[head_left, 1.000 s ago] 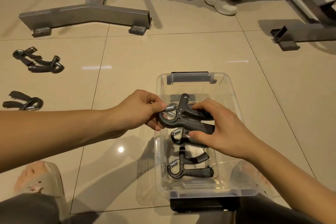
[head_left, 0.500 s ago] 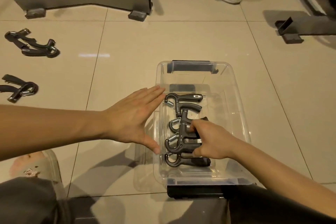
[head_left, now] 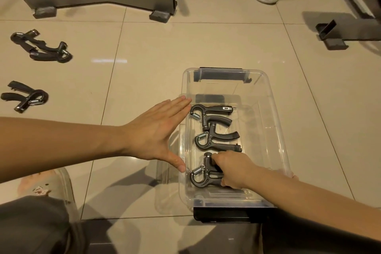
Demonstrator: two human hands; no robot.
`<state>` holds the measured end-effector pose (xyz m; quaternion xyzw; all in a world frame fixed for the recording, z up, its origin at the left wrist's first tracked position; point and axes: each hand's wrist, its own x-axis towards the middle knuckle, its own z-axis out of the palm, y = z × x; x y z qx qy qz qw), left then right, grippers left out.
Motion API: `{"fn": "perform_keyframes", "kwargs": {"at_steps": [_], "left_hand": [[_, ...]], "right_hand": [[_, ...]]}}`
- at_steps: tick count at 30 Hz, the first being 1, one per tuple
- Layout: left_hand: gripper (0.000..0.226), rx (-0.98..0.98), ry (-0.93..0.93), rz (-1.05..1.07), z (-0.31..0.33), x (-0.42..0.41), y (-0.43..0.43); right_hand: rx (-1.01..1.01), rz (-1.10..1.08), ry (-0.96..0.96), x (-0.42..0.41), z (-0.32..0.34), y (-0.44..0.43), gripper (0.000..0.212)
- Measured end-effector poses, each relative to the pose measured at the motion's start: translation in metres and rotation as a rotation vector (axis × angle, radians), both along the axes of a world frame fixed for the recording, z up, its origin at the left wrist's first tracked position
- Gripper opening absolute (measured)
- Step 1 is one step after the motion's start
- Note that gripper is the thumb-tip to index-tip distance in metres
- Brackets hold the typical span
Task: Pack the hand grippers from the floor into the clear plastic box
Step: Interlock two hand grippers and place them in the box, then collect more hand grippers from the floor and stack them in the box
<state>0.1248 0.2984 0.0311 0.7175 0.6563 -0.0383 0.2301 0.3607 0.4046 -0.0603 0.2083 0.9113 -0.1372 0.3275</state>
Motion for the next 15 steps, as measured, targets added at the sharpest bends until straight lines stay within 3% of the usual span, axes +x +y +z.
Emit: {"fn": "perform_keyframes", "kwargs": {"at_steps": [9, 15], "left_hand": [[0.148, 0.016, -0.025, 0.018, -0.003, -0.001, -0.001], [0.138, 0.108, -0.021, 0.083, 0.019, -0.001, -0.011]], "right_hand": [[-0.03, -0.076, 0.012, -0.002, 0.001, 0.002, 0.048], [-0.124, -0.246, 0.279, -0.021, 0.05, 0.021, 0.052]]}}
